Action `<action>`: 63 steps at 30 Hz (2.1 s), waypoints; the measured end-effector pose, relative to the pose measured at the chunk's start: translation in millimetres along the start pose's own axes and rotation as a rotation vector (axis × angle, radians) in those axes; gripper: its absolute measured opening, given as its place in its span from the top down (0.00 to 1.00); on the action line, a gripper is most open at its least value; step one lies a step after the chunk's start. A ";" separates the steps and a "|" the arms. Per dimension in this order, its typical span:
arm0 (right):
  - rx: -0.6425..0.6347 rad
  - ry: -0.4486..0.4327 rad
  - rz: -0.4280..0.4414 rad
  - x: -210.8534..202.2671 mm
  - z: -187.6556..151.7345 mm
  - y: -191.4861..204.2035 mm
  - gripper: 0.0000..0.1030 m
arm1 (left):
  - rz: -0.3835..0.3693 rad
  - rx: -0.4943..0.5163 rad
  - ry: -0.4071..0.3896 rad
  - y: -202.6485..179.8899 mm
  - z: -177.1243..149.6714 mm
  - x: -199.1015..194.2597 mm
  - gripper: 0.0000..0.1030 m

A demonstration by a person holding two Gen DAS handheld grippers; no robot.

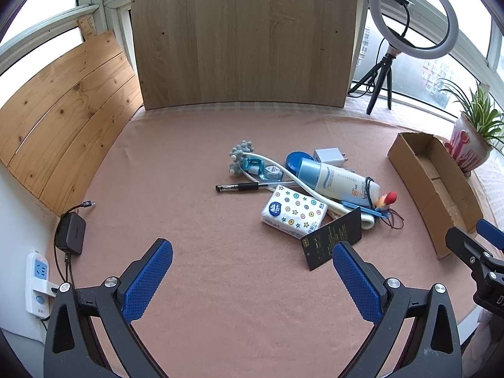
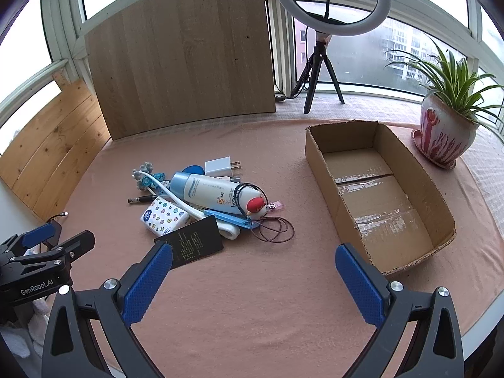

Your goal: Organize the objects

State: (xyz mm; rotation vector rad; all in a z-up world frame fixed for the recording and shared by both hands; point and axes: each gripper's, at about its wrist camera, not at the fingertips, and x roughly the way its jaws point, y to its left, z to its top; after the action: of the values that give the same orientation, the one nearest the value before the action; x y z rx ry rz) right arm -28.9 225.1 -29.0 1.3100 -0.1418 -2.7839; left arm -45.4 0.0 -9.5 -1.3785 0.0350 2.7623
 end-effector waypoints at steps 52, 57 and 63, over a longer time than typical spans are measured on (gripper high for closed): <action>0.163 0.416 0.281 206.9 79.9 -12.7 0.42 | -0.079 0.033 0.253 -59.4 113.6 208.9 0.36; 0.132 0.454 0.328 203.8 70.4 -7.2 0.51 | -0.082 0.078 0.269 -61.1 95.1 204.7 0.37; 0.146 0.509 0.404 195.4 46.7 -4.1 0.55 | -0.096 0.105 0.271 -51.2 69.2 192.3 0.37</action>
State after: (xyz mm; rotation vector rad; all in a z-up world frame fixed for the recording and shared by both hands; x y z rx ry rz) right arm -189.4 213.3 -149.4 1.7444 -0.5202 -2.0760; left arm -213.0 61.5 -121.3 -1.6667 0.1202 2.4414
